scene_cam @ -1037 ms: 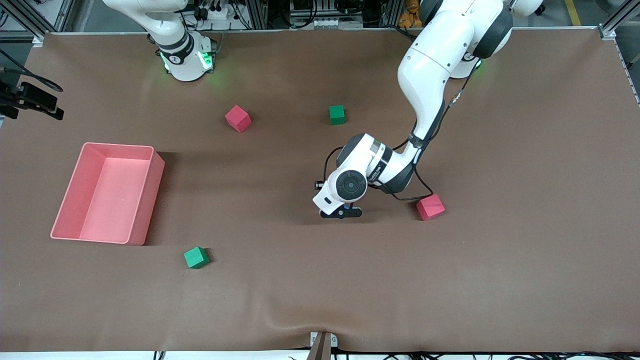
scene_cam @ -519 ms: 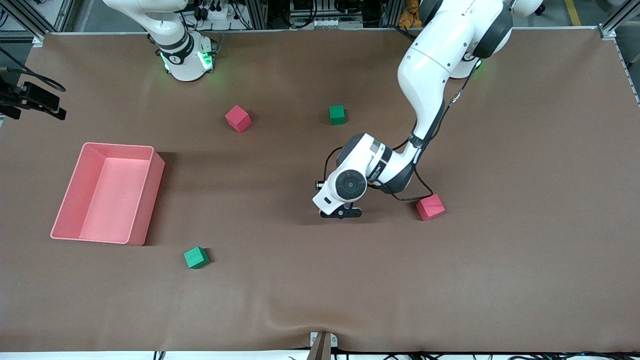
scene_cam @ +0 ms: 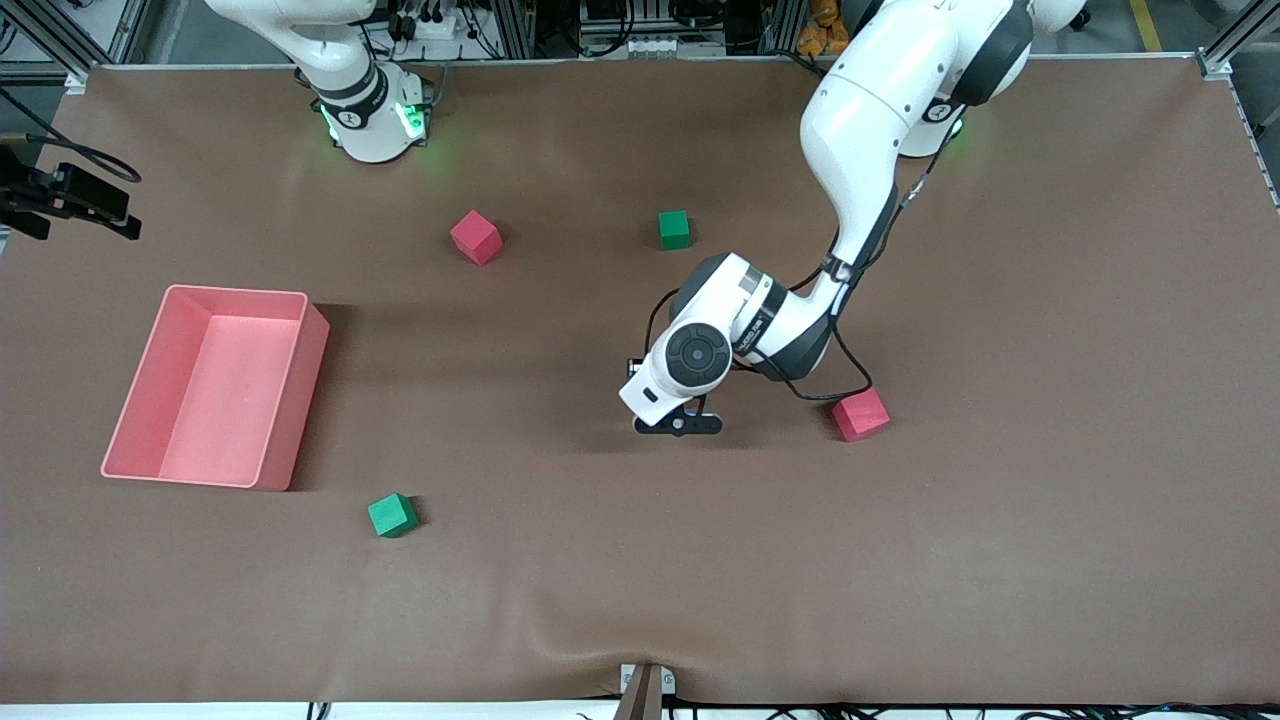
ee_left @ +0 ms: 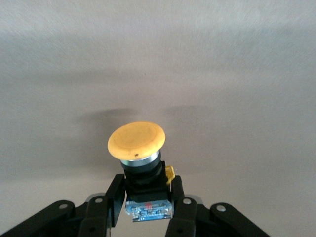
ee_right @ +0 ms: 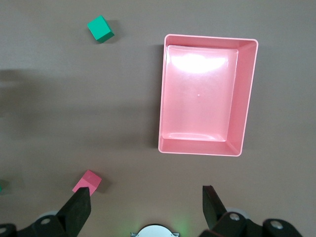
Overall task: Place and upright button with both arms
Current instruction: 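Lift the button with the left gripper, yellow cap turned upward, then lower the button upright onto the table and open the left gripper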
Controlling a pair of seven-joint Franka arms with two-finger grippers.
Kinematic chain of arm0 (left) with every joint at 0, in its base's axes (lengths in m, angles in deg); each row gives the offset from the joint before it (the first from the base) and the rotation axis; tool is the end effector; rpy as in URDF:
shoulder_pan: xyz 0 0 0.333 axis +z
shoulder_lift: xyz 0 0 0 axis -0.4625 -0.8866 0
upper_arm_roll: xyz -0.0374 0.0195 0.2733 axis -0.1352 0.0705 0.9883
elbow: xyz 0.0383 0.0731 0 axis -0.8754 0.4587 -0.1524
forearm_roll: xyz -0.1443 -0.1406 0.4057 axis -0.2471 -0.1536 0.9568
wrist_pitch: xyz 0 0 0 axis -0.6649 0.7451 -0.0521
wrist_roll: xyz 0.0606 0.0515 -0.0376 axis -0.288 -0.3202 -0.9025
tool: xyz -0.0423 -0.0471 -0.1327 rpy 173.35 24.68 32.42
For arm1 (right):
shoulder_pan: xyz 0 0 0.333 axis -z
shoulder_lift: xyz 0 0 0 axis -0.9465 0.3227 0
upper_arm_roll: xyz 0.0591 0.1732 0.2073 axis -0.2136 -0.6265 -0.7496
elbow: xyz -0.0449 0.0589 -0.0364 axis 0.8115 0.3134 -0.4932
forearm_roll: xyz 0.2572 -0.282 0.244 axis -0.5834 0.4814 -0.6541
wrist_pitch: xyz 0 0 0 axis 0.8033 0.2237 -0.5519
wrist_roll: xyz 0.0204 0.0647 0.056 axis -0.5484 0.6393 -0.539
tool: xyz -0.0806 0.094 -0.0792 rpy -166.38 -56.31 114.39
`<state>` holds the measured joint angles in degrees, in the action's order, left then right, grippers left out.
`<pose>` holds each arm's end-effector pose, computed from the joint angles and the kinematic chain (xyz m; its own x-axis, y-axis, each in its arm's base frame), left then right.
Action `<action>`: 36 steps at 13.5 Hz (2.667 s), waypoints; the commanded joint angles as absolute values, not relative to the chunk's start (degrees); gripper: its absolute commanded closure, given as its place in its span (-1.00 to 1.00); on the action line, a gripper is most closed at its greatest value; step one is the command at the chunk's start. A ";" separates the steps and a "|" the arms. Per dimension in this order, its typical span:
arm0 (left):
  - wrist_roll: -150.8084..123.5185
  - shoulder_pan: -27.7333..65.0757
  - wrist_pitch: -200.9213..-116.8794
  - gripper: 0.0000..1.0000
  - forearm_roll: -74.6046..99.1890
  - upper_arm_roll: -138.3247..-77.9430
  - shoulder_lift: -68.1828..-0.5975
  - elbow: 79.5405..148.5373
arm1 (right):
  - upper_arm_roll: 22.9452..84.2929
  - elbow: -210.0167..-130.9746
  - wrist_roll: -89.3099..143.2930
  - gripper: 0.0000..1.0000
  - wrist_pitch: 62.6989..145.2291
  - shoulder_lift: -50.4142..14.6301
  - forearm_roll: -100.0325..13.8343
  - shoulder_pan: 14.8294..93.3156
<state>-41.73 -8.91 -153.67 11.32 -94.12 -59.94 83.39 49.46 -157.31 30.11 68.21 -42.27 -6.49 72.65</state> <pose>0.5717 -0.5026 0.1358 0.9699 -0.0178 -0.2427 0.0025 -0.9965 0.0831 0.5883 -0.0276 0.5794 0.9959 -0.0137 -0.0895 -0.0146 -0.9999 -0.0091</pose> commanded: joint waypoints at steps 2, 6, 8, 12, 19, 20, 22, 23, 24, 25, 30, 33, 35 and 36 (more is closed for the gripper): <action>-48.91 -10.07 -152.48 1.00 18.61 -92.71 -55.36 83.94 | 49.49 -156.46 29.83 -1.00 67.80 -42.24 -7.04 72.66; -53.16 -11.56 -153.36 1.00 27.59 -92.97 -53.60 83.94 | 49.58 -156.46 29.83 -1.00 67.80 -42.24 -7.04 72.66; -53.34 -11.83 -153.45 1.00 29.37 -93.06 -53.51 83.85 | 49.58 -156.46 29.83 -1.00 67.80 -42.24 -7.04 72.66; -58.48 -12.79 -153.62 0.89 34.18 -92.62 -51.14 83.85 | 49.58 -156.46 29.74 -1.00 67.80 -42.24 -7.04 72.75; -91.71 -17.79 -153.36 1.00 51.31 -93.15 -50.87 84.11 | 49.66 -156.46 29.74 -1.00 67.88 -42.24 -7.04 72.75; -94.09 -17.89 -153.10 1.00 53.87 -93.32 -50.78 84.29 | 49.66 -156.46 29.83 -1.00 67.80 -42.24 -7.04 72.75; -98.57 -18.94 -151.26 1.00 55.64 -93.06 -50.78 85.08 | 49.66 -156.46 29.74 -1.00 67.80 -42.24 -7.04 72.75; -102.78 -19.73 -149.42 1.00 58.35 -93.15 -51.04 85.34 | 49.66 -156.46 29.74 -1.00 67.80 -42.24 -7.04 72.75; -107.34 -19.74 -146.97 1.00 61.77 -93.32 -51.04 86.04 | 49.66 -156.46 29.74 -1.00 67.80 -42.24 -7.04 72.75; -109.65 -19.83 -146.33 1.00 62.76 -93.58 -51.13 86.39 | 49.66 -156.46 29.74 -1.00 67.88 -42.24 -7.04 72.75; -124.59 -24.30 -143.79 1.00 66.54 -93.15 -54.64 86.75 | 49.66 -156.46 29.74 -1.00 67.80 -42.24 -7.04 72.75; -127.86 -25.88 -137.82 1.00 67.34 -93.15 -55.43 86.84 | 49.66 -156.46 29.74 -1.00 67.80 -42.24 -7.04 72.75; -131.28 -26.77 -134.21 1.00 69.88 -93.24 -56.05 86.84 | 49.66 -156.46 29.74 -1.00 67.80 -42.24 -7.04 72.75; -133.30 -27.47 -134.20 1.00 70.15 -93.24 -56.75 86.84 | 49.75 -156.46 29.74 -1.00 67.80 -42.24 -7.04 72.75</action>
